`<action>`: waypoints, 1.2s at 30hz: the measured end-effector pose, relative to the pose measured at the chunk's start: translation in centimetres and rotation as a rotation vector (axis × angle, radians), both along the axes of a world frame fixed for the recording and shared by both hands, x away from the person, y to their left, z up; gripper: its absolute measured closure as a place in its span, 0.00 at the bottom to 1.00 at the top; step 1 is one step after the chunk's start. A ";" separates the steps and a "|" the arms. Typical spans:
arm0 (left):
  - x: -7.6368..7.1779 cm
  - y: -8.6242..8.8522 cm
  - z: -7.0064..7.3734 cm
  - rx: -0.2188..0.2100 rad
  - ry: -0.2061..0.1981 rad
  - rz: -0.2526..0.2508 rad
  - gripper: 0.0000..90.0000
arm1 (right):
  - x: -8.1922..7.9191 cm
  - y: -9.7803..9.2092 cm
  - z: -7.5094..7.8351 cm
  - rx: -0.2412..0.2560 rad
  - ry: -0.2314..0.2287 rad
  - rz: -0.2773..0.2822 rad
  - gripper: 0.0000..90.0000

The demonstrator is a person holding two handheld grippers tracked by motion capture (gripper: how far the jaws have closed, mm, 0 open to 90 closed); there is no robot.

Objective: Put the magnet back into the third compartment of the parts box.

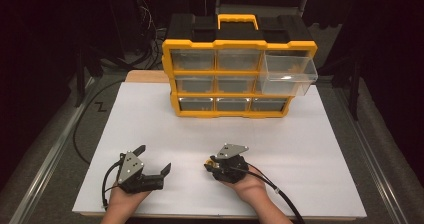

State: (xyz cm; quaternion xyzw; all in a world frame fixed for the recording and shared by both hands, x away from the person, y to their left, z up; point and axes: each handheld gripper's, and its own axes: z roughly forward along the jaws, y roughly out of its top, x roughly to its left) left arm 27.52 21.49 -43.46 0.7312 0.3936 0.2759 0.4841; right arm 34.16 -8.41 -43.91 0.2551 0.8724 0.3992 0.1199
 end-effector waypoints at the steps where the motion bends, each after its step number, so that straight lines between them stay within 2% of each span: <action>1: 0.0 0.0 0.0 0.000 0.000 0.000 0.01 | -0.1 -0.1 0.1 0.006 0.000 0.002 0.72; 9: 0.0 0.0 0.0 0.003 0.000 -0.001 0.01 | -0.3 -1.1 0.6 0.023 -0.007 0.002 0.72; 21: 0.0 -0.1 0.0 0.010 -0.003 -0.004 0.01 | -0.6 -2.5 1.3 0.018 -0.026 0.002 0.72; 36: 0.0 0.1 0.1 0.009 -0.005 0.000 0.01 | -0.5 -5.0 2.5 0.037 -0.044 -0.029 0.72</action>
